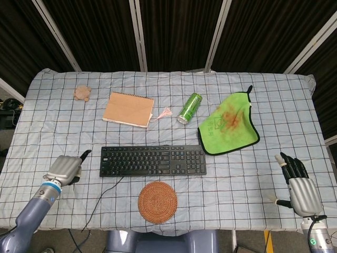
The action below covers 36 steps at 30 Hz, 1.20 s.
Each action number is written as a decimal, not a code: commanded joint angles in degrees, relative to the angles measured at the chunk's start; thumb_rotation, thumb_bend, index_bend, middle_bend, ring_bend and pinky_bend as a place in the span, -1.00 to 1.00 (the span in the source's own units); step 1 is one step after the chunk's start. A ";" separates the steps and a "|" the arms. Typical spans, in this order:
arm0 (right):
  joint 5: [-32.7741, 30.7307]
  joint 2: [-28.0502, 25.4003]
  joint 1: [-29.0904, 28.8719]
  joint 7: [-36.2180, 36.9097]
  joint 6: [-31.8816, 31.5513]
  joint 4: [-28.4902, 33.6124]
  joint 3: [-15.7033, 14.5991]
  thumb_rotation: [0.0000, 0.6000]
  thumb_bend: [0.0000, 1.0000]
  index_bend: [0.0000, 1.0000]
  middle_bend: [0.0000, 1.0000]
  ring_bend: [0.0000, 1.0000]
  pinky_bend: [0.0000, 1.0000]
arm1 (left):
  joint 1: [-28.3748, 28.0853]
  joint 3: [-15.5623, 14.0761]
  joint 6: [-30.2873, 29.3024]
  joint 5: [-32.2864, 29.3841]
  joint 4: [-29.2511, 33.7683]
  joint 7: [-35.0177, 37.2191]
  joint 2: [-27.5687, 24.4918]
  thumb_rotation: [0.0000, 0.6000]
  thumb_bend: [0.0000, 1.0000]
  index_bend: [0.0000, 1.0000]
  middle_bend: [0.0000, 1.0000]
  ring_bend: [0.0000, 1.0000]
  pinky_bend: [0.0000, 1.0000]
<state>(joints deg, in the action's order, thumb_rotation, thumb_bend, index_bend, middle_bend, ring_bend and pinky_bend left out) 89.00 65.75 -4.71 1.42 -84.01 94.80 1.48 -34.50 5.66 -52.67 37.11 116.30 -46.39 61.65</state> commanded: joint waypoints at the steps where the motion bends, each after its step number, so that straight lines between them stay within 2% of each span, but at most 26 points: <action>1: 0.24 0.01 0.04 -0.02 -0.16 0.12 -0.06 1.00 -0.91 -1.00 -1.00 -1.00 -1.00 | -3.82 -1.56 0.66 -3.88 -0.69 -2.06 1.55 1.00 0.86 -1.00 0.69 0.43 -0.03; 16: -0.70 -0.22 0.18 1.04 0.36 0.70 -0.02 1.00 -0.91 -1.00 -1.00 -1.00 -1.00 | -13.76 -4.83 -2.49 -15.74 -3.06 -4.57 7.40 1.00 0.86 -1.00 0.69 0.43 -0.03; 26: -0.95 -0.32 0.18 1.30 0.47 0.96 0.11 1.00 -0.90 -1.00 -1.00 -1.00 -1.00 | -17.05 -7.20 -4.38 -19.04 -4.76 -5.14 10.08 1.00 0.86 -1.00 0.69 0.43 -0.03; 36: -1.16 -0.39 0.17 1.54 0.57 1.07 0.21 1.00 -0.90 -1.00 -1.00 -1.00 -1.00 | -18.81 -7.95 -4.63 -20.01 -6.99 -4.34 11.88 1.00 0.86 -1.00 0.69 0.43 -0.03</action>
<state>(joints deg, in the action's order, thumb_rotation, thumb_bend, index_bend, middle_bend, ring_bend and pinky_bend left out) 87.85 65.36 -4.54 2.96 -83.44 95.87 1.69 -53.21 -2.22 -57.31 17.12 109.38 -50.79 73.44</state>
